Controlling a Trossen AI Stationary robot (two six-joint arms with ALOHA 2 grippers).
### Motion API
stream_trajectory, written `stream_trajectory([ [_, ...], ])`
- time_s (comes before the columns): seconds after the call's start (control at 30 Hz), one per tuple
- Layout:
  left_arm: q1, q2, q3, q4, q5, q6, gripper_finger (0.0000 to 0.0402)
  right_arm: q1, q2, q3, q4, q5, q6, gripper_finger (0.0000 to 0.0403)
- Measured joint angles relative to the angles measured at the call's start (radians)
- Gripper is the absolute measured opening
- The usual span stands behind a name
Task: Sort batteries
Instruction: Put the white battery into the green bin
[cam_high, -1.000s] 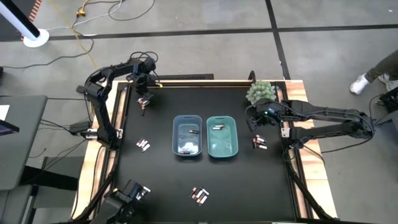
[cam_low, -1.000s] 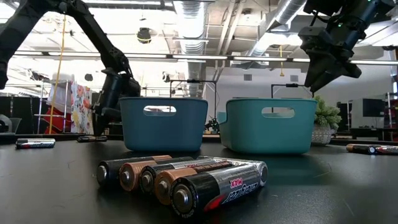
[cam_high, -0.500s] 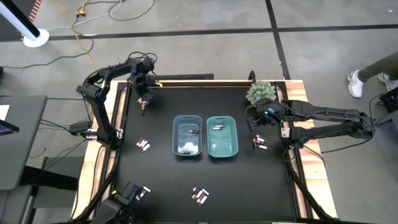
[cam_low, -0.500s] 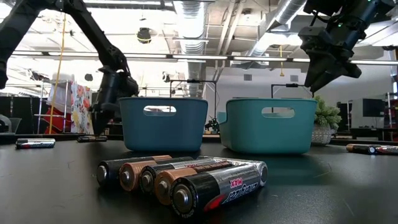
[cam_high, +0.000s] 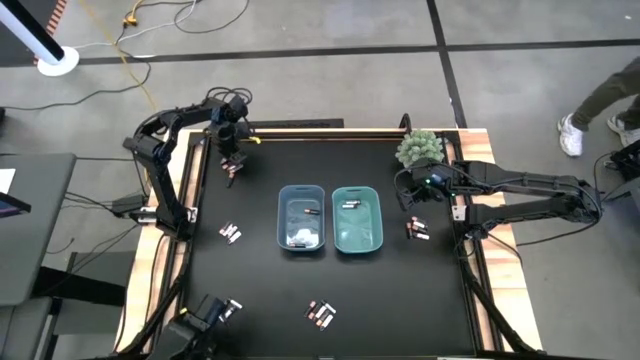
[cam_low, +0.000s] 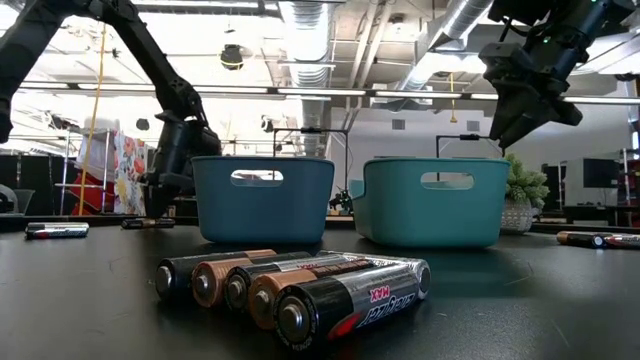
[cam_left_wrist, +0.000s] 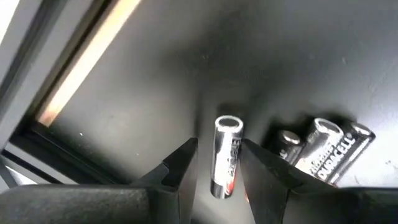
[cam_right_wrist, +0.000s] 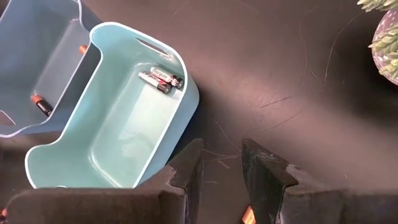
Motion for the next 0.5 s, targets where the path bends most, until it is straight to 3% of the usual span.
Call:
stream_trajectory([
  [0.27,0.0,-0.004,-0.034,0.069,-0.003,0.007,0.0111,0.0,0.0,0.0,0.0,0.0,0.01,0.0127],
  [0.5,-0.002,-0.004,-0.047,0.072,-0.035,-0.007,0.0047,0.0,0.0,0.0,0.0,0.0,0.011,0.0127],
])
